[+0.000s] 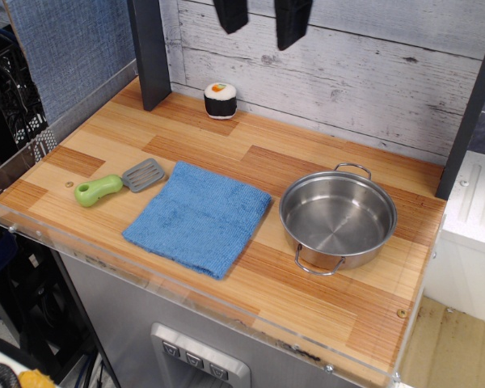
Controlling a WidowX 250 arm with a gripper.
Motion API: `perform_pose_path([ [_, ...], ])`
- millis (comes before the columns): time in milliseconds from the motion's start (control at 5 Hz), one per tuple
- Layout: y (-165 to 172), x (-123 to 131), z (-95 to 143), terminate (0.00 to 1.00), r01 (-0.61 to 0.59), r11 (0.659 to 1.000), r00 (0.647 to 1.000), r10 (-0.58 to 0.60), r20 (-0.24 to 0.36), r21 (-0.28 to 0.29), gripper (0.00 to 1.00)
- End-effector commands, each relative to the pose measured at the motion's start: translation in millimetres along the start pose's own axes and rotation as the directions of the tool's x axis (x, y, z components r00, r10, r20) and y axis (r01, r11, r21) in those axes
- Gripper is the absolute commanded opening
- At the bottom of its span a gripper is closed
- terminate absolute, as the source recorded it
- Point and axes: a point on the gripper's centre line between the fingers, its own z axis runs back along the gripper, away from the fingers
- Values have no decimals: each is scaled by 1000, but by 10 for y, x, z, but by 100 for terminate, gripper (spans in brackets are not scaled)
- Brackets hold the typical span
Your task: Hold the black and white roll from inside the steel pan which is right side of the table and place it on top left side of the table.
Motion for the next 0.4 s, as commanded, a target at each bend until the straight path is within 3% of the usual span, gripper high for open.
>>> perform_pose_path([
  [0,69,-205,266,0,-69,997,996,67,54,29,100],
  [200,69,-205,266,100,-69,997,996,67,54,29,100],
])
